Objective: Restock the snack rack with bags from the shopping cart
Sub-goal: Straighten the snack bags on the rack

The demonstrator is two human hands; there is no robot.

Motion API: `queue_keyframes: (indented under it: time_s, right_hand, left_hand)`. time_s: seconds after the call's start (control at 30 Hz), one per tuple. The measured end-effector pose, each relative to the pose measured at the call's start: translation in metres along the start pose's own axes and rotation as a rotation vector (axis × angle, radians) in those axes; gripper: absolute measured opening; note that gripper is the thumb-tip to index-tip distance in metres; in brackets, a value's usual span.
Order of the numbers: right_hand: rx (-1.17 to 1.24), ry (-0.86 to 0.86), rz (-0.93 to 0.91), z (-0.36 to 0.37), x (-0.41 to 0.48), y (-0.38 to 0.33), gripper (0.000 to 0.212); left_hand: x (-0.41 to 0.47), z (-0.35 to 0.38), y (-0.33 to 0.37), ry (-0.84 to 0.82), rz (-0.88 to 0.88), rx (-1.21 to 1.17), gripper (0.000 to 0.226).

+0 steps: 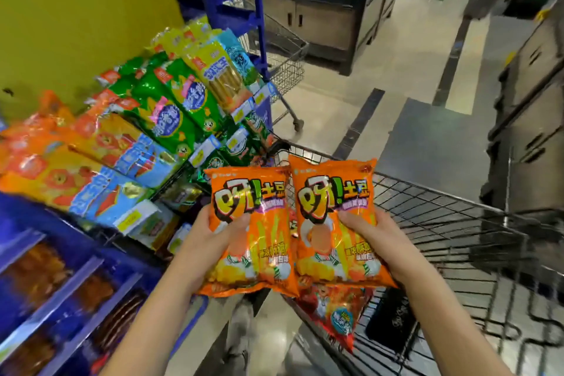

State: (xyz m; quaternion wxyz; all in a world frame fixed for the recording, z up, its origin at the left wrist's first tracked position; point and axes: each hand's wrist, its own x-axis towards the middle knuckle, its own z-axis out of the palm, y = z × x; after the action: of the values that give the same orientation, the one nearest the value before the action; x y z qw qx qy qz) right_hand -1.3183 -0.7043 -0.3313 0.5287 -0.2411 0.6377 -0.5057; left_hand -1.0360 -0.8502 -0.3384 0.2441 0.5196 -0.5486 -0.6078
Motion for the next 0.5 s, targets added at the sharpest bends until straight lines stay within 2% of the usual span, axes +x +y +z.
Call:
queue_keyframes:
  time_s: [0.1, 0.27, 0.4, 0.5]
  right_hand:
    - [-0.026, -0.088, 0.006, 0.011, -0.006, 0.005, 0.047]
    - [-0.093, -0.252, 0.033, 0.05, -0.009, 0.016, 0.066]
    - [-0.177, -0.412, 0.001, 0.103, -0.023, 0.016, 0.047]
    - [-0.205, -0.545, 0.022, 0.148, -0.04, 0.02, 0.048]
  left_hand:
    - [-0.038, -0.011, -0.011, 0.098, -0.034, -0.034, 0.069]
    - [-0.101, -0.045, -0.031, 0.244, -0.051, -0.114, 0.067]
    - [-0.161, -0.079, -0.05, 0.428, -0.069, -0.178, 0.081]
    - [-0.211, -0.105, -0.072, 0.539, -0.056, -0.239, 0.083]
